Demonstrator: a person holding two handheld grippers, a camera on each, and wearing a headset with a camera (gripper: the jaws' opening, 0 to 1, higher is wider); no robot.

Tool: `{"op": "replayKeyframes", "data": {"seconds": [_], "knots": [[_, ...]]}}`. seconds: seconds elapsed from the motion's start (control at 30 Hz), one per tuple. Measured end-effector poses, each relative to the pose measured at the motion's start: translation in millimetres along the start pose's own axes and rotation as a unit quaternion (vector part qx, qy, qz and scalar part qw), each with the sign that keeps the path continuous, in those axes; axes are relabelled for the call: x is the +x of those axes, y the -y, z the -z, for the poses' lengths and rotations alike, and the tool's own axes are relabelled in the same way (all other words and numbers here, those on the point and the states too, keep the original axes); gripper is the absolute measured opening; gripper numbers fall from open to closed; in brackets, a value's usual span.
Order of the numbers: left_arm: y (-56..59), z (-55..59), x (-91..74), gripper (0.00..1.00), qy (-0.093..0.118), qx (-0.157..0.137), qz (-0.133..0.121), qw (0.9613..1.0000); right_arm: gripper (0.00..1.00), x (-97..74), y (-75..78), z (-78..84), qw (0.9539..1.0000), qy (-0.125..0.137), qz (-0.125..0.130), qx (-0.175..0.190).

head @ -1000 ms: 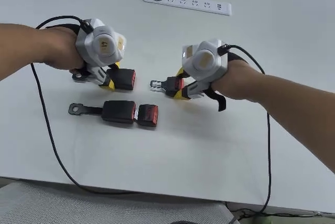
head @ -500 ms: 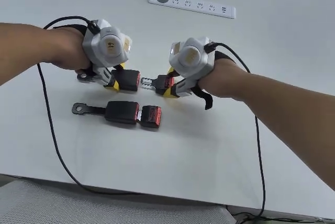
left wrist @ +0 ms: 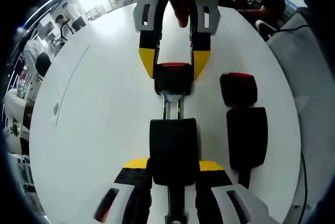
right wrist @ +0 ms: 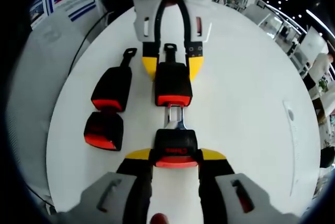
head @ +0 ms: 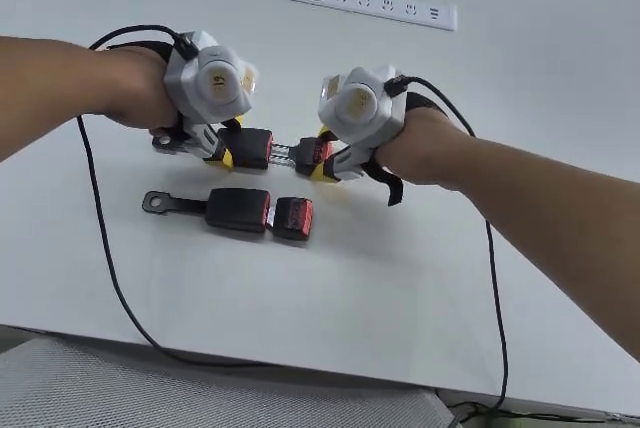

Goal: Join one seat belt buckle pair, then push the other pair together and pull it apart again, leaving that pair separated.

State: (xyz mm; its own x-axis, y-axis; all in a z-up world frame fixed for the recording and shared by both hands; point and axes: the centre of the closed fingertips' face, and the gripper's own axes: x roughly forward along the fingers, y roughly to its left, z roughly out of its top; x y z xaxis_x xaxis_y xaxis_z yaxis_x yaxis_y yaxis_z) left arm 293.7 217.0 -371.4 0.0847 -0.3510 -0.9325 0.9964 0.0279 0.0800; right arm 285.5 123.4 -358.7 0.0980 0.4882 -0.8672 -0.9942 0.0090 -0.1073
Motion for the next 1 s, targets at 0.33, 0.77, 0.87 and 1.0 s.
{"op": "replayKeyframes", "data": {"seconds": [0.33, 0.77, 0.87, 1.0], "knots": [[1.1, 0.1, -0.6, 0.32, 0.001, -0.002, 0.001, 1.0000, 0.33, 0.6, 0.2, -1.4, 1.0000, 0.008, -0.002, -0.004], [-1.0, -0.5, 0.5, 0.32, 0.007, 0.005, 0.005, 1.0000, 0.33, 2.7, -0.9, -8.1, 0.9998, 0.019, -0.008, -0.008], [-2.3, -0.4, 1.2, 0.32, 0.011, 0.007, 0.006, 0.9999, 0.33, 5.1, -0.7, -12.8, 0.9996, 0.024, -0.009, -0.011], [-1.9, -1.0, 0.2, 0.32, 0.017, 0.012, 0.007, 0.9998, 0.33, 8.0, 1.5, -13.2, 0.9996, 0.025, -0.001, -0.014]]}}
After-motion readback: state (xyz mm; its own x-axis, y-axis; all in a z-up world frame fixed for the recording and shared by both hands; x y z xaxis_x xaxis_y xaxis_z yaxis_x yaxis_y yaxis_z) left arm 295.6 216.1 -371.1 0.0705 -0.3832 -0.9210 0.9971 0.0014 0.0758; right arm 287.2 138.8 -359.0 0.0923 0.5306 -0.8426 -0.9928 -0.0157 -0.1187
